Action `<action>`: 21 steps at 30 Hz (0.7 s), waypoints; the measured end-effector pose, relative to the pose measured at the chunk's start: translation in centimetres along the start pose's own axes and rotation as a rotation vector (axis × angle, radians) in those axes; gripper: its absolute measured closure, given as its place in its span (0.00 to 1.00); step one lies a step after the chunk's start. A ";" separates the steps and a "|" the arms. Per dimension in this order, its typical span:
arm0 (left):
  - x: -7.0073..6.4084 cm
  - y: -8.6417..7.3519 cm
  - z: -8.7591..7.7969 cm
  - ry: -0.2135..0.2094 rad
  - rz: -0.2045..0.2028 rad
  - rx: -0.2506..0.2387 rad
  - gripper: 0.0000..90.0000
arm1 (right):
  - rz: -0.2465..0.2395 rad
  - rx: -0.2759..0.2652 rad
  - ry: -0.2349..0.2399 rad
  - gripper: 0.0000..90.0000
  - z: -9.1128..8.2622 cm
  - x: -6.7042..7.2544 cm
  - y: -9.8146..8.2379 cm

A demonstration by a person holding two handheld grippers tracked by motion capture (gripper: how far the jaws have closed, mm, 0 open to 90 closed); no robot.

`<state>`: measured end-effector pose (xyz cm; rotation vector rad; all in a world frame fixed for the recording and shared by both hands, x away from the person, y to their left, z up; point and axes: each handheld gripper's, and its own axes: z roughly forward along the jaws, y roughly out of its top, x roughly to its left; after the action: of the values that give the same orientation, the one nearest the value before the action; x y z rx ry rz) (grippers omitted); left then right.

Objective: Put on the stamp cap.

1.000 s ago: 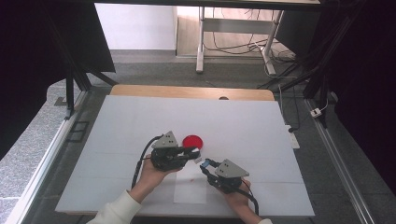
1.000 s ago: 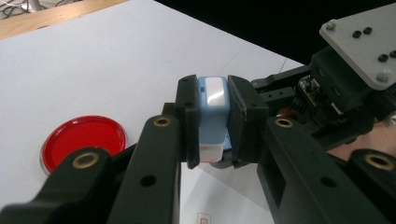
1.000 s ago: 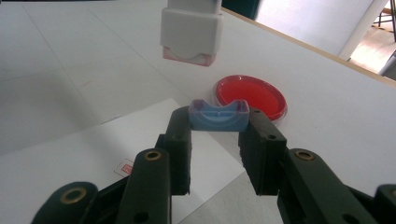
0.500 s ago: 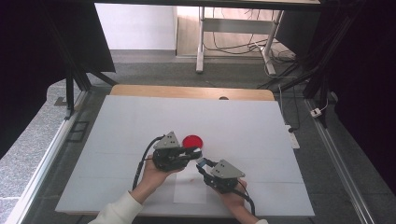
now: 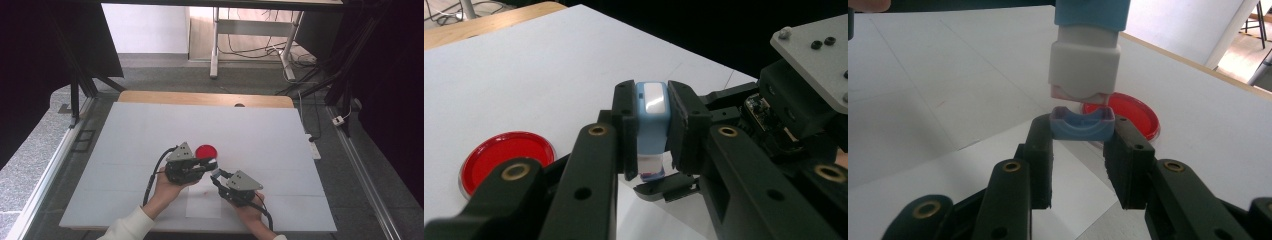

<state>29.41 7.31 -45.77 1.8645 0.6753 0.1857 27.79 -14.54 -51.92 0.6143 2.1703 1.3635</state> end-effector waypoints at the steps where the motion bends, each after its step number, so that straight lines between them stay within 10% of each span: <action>1: 0.0 0.0 0.0 0.002 -0.001 -0.002 0.83 | 0.000 -0.001 -0.006 0.71 0.0 0.0 0.0; 21: -0.4 -0.3 0.7 0.011 -0.014 -0.034 0.83 | 0.029 -0.023 -0.031 0.71 -0.2 -0.1 0.0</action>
<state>29.26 6.60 -46.19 1.8266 0.6883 0.1980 27.74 -14.78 -51.78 0.6564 2.1262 1.3839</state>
